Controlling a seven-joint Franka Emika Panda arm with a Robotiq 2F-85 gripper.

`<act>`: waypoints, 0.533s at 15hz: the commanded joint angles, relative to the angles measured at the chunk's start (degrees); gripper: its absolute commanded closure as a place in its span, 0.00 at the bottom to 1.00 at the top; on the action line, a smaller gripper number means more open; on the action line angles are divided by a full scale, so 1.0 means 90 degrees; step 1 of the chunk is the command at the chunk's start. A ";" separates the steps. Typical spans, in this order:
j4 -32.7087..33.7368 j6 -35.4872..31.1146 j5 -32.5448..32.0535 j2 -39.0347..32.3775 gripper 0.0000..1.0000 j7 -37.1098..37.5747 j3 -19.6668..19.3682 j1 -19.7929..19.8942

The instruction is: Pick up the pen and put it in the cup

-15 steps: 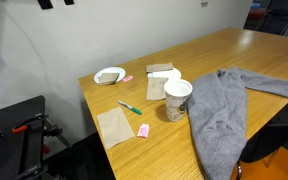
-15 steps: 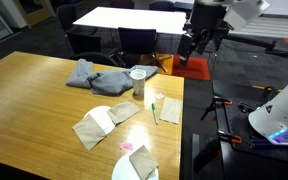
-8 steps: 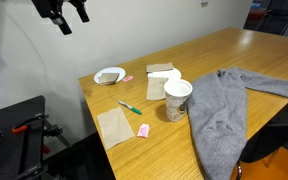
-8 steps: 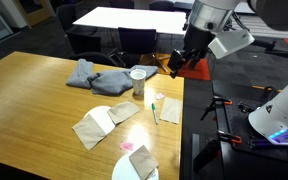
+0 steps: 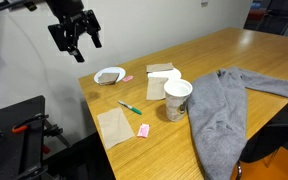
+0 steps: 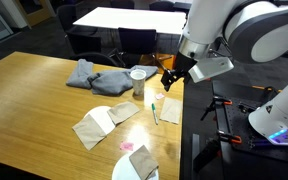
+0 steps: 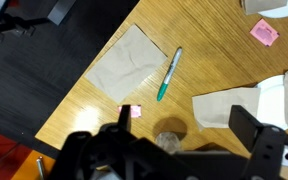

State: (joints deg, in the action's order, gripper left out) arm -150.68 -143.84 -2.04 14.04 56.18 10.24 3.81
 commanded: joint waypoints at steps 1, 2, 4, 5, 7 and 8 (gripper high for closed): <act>0.0109 -0.0511 -0.0144 -0.0770 0.00 0.0333 -0.0093 0.0007; 0.0142 -0.0613 -0.0174 -0.0959 0.00 0.0327 -0.0140 -0.0009; 0.0187 -0.0875 -0.0289 -0.1326 0.00 0.0348 -0.0237 -0.0052; 0.0224 -0.1009 -0.0364 -0.1517 0.00 0.0350 -0.0298 -0.0077; 0.0334 -0.1210 -0.0491 -0.1891 0.00 0.0397 -0.0435 -0.0155; 0.0405 -0.1263 -0.0538 -0.2054 0.00 0.0394 -0.0525 -0.0201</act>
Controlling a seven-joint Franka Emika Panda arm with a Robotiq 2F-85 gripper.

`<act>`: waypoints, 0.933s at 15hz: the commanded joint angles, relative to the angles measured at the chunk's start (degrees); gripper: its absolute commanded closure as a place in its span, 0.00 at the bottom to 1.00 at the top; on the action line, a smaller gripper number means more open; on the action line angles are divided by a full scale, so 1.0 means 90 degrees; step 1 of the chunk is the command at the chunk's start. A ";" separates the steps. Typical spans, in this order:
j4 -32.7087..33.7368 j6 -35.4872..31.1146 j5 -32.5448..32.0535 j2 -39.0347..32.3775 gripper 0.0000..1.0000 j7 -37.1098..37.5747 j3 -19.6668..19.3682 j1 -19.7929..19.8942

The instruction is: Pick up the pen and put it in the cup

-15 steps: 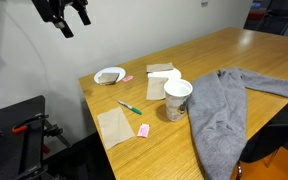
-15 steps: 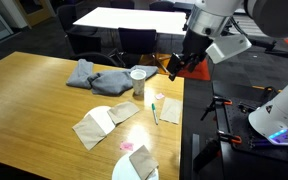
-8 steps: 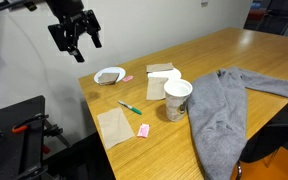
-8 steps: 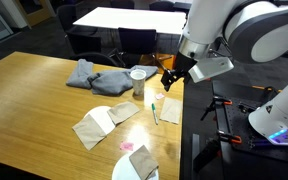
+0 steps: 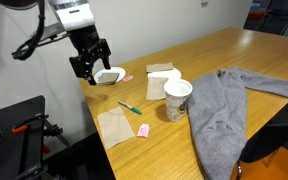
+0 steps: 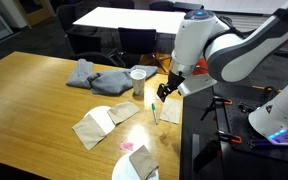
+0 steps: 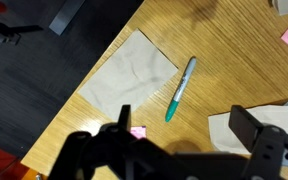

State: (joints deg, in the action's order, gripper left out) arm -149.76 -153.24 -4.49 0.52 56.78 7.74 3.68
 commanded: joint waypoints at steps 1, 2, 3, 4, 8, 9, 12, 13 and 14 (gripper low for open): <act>0.0375 -0.0261 -0.0318 -0.0704 0.00 0.0352 -0.0340 -0.0249; 0.0443 -0.0322 -0.0395 -0.0853 0.00 0.0400 -0.0449 -0.0327; 0.0515 -0.0372 -0.0500 -0.0995 0.00 0.0501 -0.0573 -0.0412; 0.0585 -0.0419 -0.0608 -0.1137 0.00 0.0662 -0.0705 -0.0513; 0.0897 -0.0581 -0.0570 -0.1697 0.00 0.1020 -0.1099 -0.0905; 0.0971 -0.0597 -0.0511 -0.1809 0.00 0.1029 -0.1171 -0.0988; 0.1232 -0.0617 -0.0523 -0.2202 0.00 0.1215 -0.1429 -0.1273; 0.1318 -0.0629 -0.0416 -0.2327 0.00 0.1178 -0.1452 -0.1302; 0.1401 -0.0633 -0.0352 -0.2443 0.00 0.1168 -0.1486 -0.1351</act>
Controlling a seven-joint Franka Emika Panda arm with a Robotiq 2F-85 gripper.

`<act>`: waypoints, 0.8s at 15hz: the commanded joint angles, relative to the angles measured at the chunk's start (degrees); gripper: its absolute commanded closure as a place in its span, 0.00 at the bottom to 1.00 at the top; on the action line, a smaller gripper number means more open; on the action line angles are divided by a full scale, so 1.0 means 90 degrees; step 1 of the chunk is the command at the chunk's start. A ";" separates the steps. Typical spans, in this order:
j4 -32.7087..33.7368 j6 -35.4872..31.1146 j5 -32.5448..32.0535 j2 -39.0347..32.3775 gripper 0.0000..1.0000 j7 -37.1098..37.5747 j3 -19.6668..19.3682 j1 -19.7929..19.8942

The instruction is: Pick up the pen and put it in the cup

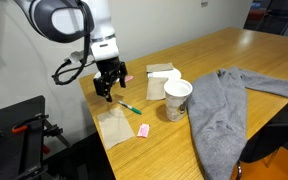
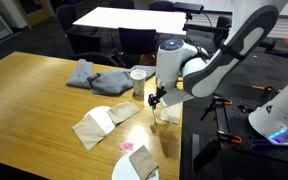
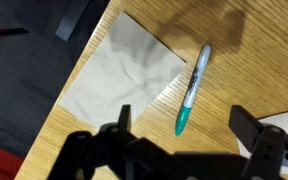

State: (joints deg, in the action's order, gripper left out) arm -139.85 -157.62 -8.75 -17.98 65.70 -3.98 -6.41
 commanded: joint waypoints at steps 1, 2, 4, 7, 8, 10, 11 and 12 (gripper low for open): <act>0.0394 -0.0135 0.0208 -0.0514 0.00 0.0102 -0.0192 -0.0243; 0.0476 -0.0111 0.0261 -0.0626 0.00 0.0072 -0.0220 -0.0264; 0.0342 -0.0001 0.0352 -0.0483 0.00 -0.0120 -0.0223 -0.0268; 0.0394 -0.0001 0.0393 -0.0594 0.00 -0.0135 -0.0254 -0.0298; 0.0394 -0.0001 0.0391 -0.0592 0.00 -0.0133 -0.0259 -0.0306; 0.0394 -0.0001 0.0389 -0.0592 0.00 -0.0132 -0.0263 -0.0314; 0.0394 -0.0001 0.0389 -0.0592 0.00 -0.0132 -0.0264 -0.0316; 0.0404 0.0004 0.0409 -0.0585 0.00 -0.0097 -0.0282 -0.0316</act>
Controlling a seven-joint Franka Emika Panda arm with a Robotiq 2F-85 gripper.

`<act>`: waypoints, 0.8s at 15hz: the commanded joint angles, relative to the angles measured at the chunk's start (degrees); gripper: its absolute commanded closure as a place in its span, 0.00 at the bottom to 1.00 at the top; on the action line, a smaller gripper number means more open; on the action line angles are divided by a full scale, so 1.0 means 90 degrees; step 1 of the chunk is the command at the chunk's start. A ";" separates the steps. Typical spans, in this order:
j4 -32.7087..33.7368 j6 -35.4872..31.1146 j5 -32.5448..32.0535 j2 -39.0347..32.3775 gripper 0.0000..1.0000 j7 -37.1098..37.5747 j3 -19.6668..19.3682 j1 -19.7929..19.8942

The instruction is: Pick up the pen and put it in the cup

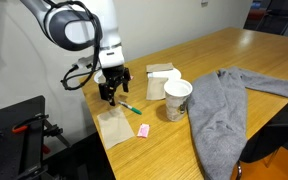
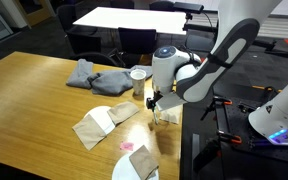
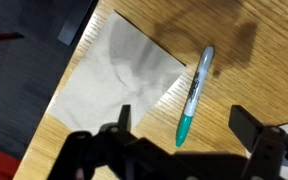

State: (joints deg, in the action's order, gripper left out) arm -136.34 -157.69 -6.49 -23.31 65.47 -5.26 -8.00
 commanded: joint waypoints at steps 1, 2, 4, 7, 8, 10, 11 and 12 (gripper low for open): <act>0.0000 -0.0126 0.0231 -0.0048 0.00 -0.0157 -0.0095 -0.0062; 0.0014 -0.0139 0.0318 -0.0062 0.00 -0.0183 -0.0059 -0.0020; 0.0022 -0.0265 0.0481 -0.0136 0.00 -0.0186 -0.0043 0.0012; 0.0027 -0.0523 0.0764 -0.0234 0.00 -0.0184 -0.0041 0.0037; 0.0033 -0.0612 0.0820 -0.0283 0.00 -0.0155 -0.0077 0.0015; 0.0061 -0.0786 0.0932 -0.0398 0.00 -0.0153 -0.0125 -0.0015; 0.0084 -0.0836 0.0974 -0.0449 0.00 -0.0154 -0.0153 -0.0030; 0.0126 -0.0918 0.1017 -0.0538 0.00 -0.0150 -0.0178 -0.0043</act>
State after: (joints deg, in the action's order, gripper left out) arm -136.27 -163.48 0.61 -26.23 65.32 -6.00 -7.91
